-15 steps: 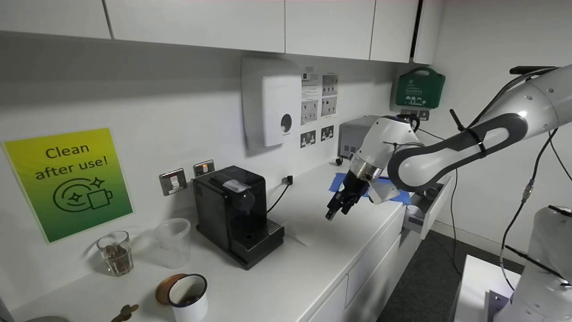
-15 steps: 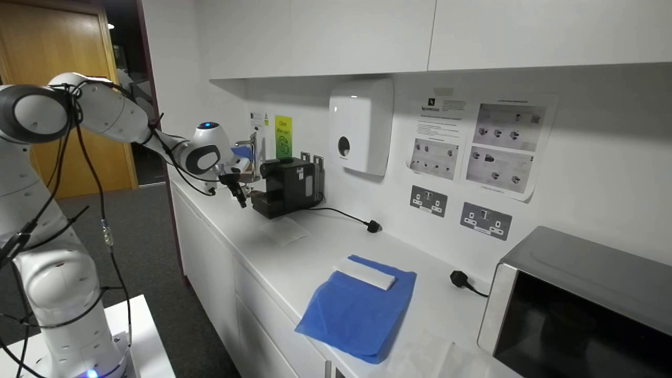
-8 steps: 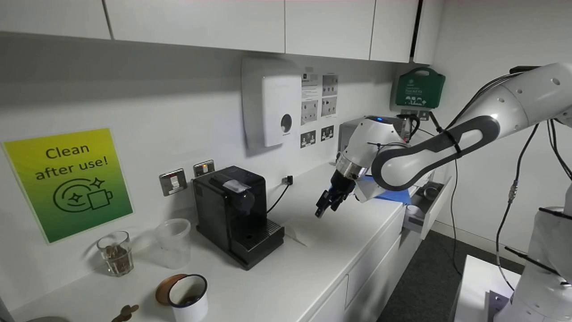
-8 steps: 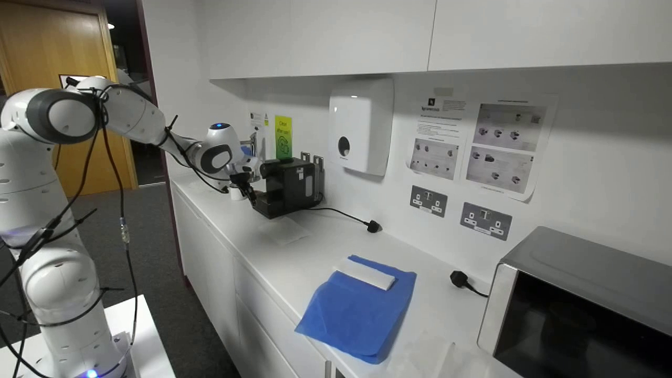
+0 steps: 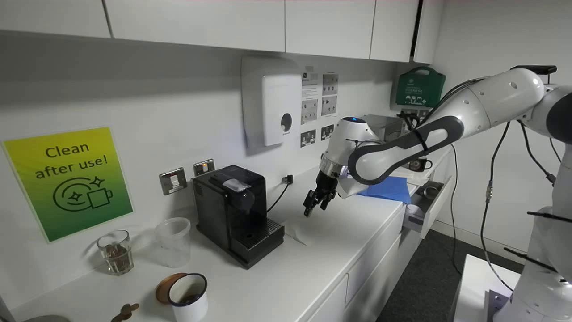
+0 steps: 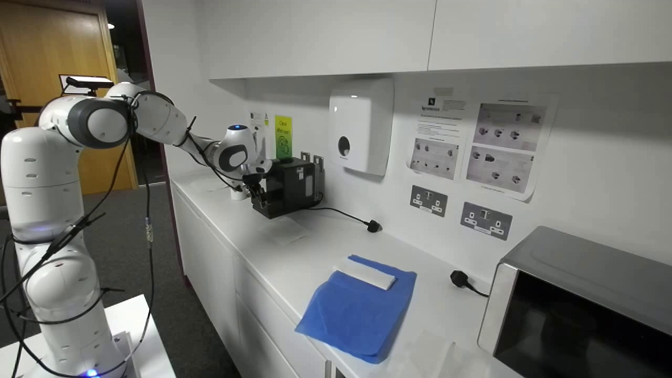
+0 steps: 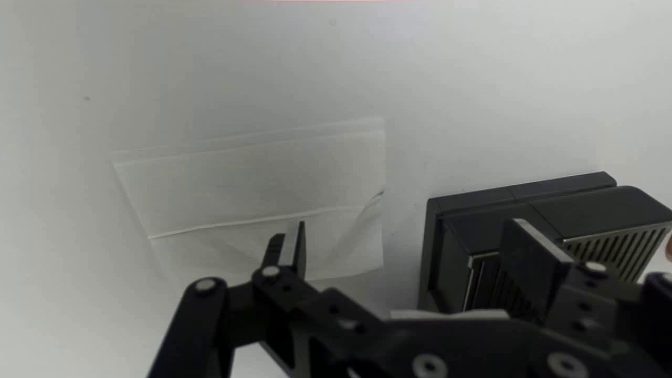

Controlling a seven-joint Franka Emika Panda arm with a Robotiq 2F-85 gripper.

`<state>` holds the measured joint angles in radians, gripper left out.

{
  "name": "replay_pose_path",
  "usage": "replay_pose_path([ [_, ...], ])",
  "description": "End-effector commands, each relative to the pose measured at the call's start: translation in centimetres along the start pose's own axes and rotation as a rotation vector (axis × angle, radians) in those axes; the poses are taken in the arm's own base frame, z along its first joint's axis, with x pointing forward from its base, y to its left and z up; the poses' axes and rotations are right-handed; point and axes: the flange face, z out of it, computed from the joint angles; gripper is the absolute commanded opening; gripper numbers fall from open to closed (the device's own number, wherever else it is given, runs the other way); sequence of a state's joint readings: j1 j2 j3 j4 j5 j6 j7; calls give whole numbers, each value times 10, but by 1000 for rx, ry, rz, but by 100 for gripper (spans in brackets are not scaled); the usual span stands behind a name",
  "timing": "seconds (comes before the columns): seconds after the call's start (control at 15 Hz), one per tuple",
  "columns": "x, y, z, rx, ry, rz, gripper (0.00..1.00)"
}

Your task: Pick up the napkin from the counter and put it on the blue cloth

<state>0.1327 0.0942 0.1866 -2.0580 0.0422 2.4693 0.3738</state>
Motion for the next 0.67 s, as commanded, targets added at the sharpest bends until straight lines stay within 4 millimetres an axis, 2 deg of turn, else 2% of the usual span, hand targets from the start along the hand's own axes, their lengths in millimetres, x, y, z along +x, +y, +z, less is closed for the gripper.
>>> replay_pose_path([
  [0.0,28,0,7,-26,-42,27,100],
  [0.33,48,-10,19,-43,-98,43,100],
  [0.4,49,-16,17,-35,-102,39,100],
  [0.47,39,-5,22,-21,-94,28,100],
  [0.6,43,-13,23,-17,-96,25,100],
])
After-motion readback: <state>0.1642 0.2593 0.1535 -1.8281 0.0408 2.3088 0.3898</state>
